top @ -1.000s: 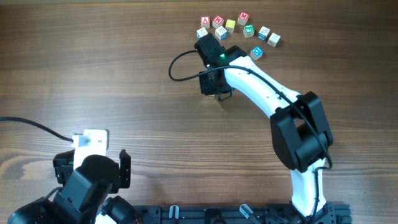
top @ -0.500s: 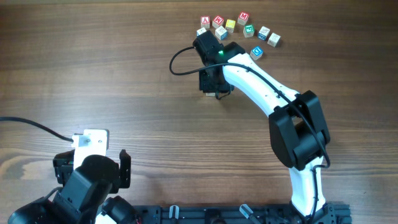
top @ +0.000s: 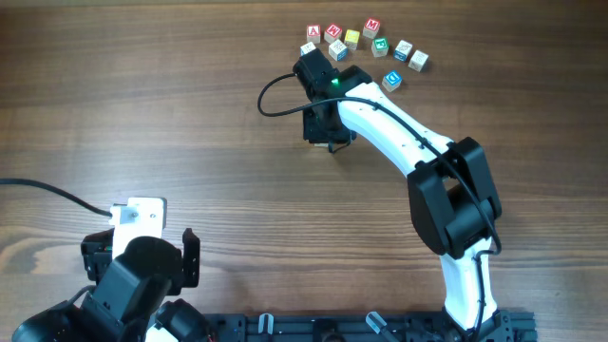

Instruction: Form a tower

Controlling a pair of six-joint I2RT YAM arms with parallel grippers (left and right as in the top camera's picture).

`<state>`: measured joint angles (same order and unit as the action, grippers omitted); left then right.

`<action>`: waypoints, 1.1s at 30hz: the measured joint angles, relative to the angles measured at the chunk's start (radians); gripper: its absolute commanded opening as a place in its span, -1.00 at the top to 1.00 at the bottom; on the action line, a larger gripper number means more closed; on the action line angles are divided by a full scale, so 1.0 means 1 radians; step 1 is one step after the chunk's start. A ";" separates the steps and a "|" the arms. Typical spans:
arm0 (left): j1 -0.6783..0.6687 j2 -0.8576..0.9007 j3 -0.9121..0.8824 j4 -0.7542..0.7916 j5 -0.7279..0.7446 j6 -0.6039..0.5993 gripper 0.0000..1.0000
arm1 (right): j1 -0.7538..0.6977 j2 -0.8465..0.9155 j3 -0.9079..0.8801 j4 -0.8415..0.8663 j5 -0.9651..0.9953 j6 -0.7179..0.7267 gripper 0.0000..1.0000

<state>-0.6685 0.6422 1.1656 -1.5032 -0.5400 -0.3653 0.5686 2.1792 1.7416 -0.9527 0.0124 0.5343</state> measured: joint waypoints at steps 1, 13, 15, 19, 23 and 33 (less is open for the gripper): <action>0.000 0.000 0.000 0.000 0.000 0.000 -1.00 | 0.000 0.001 0.000 0.000 0.000 0.000 0.47; 0.000 0.000 0.000 0.000 0.000 0.000 -1.00 | 0.000 0.007 0.000 0.003 0.007 0.001 0.49; 0.000 0.000 0.000 0.000 0.000 0.000 -1.00 | 0.000 0.007 0.000 0.000 0.007 0.001 0.52; 0.000 0.000 0.000 0.000 0.000 0.000 -1.00 | 0.000 0.010 0.014 -0.018 0.007 0.001 0.53; 0.000 0.000 0.000 0.000 0.000 0.000 -1.00 | 0.000 0.010 0.024 -0.027 0.006 0.001 0.53; 0.000 0.000 0.000 0.000 0.000 0.000 -1.00 | 0.015 0.010 0.027 -0.026 0.007 0.008 0.52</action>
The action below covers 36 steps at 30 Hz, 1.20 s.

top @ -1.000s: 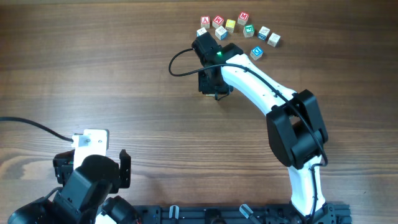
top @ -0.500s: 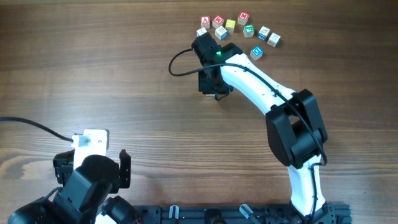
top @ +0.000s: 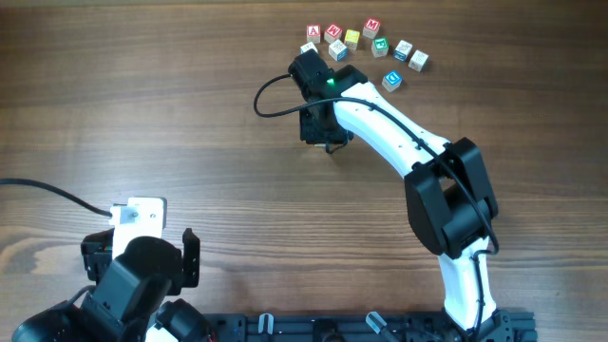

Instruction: Form a tower

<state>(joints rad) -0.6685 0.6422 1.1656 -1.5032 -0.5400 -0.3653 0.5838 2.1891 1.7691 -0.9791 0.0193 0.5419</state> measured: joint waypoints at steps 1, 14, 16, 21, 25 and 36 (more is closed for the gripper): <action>0.000 0.000 0.000 0.000 0.000 0.000 -1.00 | 0.000 0.000 0.000 0.000 0.000 0.008 0.52; 0.000 0.000 0.000 0.000 0.000 0.000 -1.00 | 0.000 0.007 0.000 0.009 0.012 0.023 0.37; 0.000 0.000 0.000 0.000 0.000 0.000 -1.00 | 0.000 0.007 0.000 0.008 0.015 0.023 0.30; 0.000 0.000 0.000 0.000 0.000 0.000 -1.00 | 0.000 0.007 0.000 0.007 0.019 0.021 0.03; 0.000 0.000 0.000 0.000 0.000 0.000 -1.00 | 0.000 0.007 0.000 0.007 0.024 0.014 -0.22; 0.000 0.000 0.000 0.000 0.000 0.000 -1.00 | 0.000 0.006 0.127 -0.108 0.025 -0.157 -0.99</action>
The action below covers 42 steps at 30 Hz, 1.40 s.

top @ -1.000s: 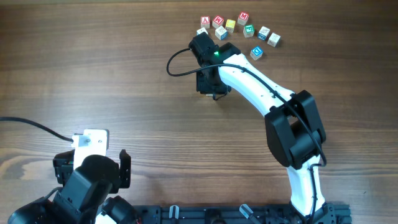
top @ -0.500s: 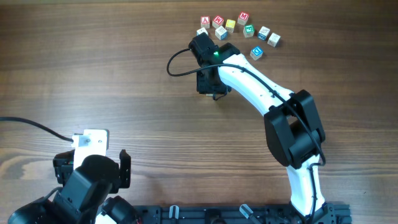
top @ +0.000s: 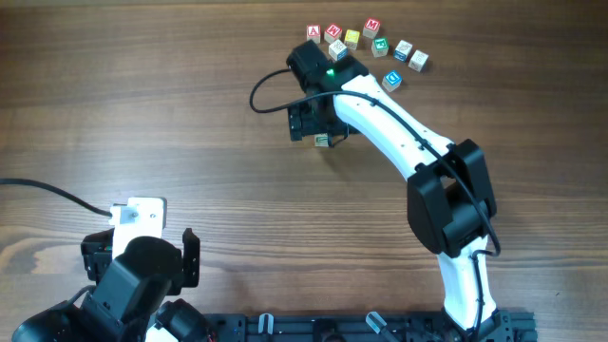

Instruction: Form a tower

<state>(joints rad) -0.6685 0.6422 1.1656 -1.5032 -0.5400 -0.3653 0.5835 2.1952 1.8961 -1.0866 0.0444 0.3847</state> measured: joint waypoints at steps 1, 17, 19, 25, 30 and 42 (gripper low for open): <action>0.000 0.000 0.000 0.000 0.000 0.000 -1.00 | 0.000 -0.008 0.025 -0.016 -0.008 -0.061 -0.99; 0.000 0.000 0.000 0.000 0.000 0.000 -1.00 | -0.094 -0.051 0.063 -0.141 -0.225 -1.161 -0.99; 0.000 0.000 0.000 0.000 0.000 0.000 -1.00 | -0.090 -0.010 0.056 -0.143 -0.228 -1.202 -0.99; 0.000 0.000 0.000 0.000 0.000 0.000 -1.00 | -0.090 0.043 0.056 -0.144 -0.228 -1.250 -0.99; 0.000 0.000 0.000 0.000 0.000 0.000 -1.00 | -0.090 0.097 0.056 -0.116 -0.228 -1.296 -0.98; 0.000 0.000 0.000 0.000 0.000 0.000 -1.00 | -0.091 0.097 0.056 -0.083 -0.233 -1.349 -0.51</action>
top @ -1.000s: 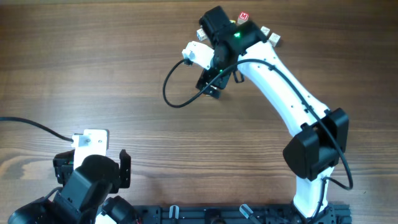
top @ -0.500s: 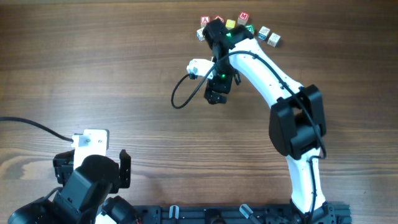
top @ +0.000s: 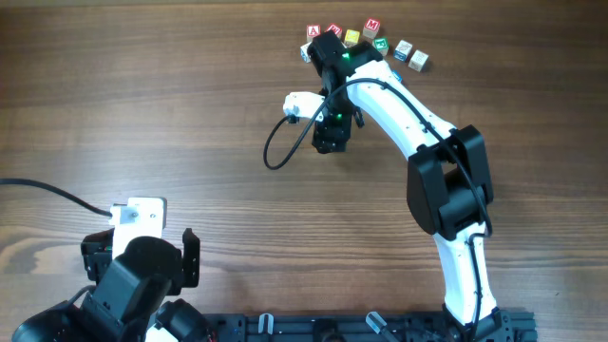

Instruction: Form a tower

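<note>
Several small lettered cubes (top: 371,26) lie in a loose cluster at the far edge of the table in the overhead view, among them a red A cube (top: 313,31), a yellow one (top: 352,36) and a green one (top: 381,43). My right gripper (top: 328,139) hangs just in front of that cluster, pointing down, and its dark body hides the fingers and whatever is under them. The left gripper (top: 188,258) rests folded at the near left corner, far from the cubes. No stacked cubes show.
The white right arm (top: 408,114) stretches from the near right to the far middle and covers part of the cube cluster. A black cable (top: 275,152) loops left of the wrist. The left arm's body (top: 133,275) fills the near left corner.
The right wrist has turned and shifted slightly right; its white camera now points left. The small cube seen at the gripper's lower edge is now hidden, and the arm covers the blue cube.
The right gripper hovered just in front of the cube cluster at the first two moments, barely moving. Then it stood a little further left with a small cube showing at its lower edge. Now it has rotated over that spot. The left arm stayed still throughout.
</note>
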Controlling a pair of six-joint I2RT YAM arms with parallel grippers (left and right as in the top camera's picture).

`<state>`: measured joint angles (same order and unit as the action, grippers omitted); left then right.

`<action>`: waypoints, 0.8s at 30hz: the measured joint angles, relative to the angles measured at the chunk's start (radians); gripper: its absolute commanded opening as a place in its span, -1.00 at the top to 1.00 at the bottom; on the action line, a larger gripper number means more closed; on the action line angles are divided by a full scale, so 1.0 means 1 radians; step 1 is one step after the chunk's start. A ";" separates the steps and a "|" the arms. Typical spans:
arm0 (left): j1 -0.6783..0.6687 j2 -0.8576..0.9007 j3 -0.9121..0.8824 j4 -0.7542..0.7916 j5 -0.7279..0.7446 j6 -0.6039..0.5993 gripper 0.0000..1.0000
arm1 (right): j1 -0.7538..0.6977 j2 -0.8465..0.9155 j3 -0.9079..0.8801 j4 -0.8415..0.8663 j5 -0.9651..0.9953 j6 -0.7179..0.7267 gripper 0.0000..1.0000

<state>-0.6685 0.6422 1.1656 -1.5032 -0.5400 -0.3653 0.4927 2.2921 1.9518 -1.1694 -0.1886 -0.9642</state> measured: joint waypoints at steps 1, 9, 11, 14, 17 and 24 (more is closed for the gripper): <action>0.000 0.000 0.000 0.000 0.000 0.000 -1.00 | 0.000 0.000 0.000 0.000 -0.004 -0.005 -0.49; 0.000 0.000 0.000 0.000 0.000 0.000 -1.00 | -0.028 0.000 0.000 0.003 -0.020 -0.011 -0.05; 0.000 0.000 0.000 0.000 0.000 0.000 -1.00 | -0.028 0.000 0.000 0.003 -0.029 -0.022 -0.02; 0.000 0.000 0.000 0.000 0.000 0.000 -1.00 | -0.028 0.000 0.000 0.003 -0.040 -0.026 -0.02; 0.000 0.000 0.000 0.000 0.000 0.000 -1.00 | -0.028 0.000 0.000 0.003 -0.040 -0.026 -0.01; 0.000 0.000 0.000 0.000 0.000 0.000 -1.00 | -0.028 0.000 0.000 0.003 -0.043 -0.033 -0.21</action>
<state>-0.6685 0.6422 1.1656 -1.5032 -0.5400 -0.3653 0.4648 2.2921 1.9518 -1.1660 -0.2321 -0.9970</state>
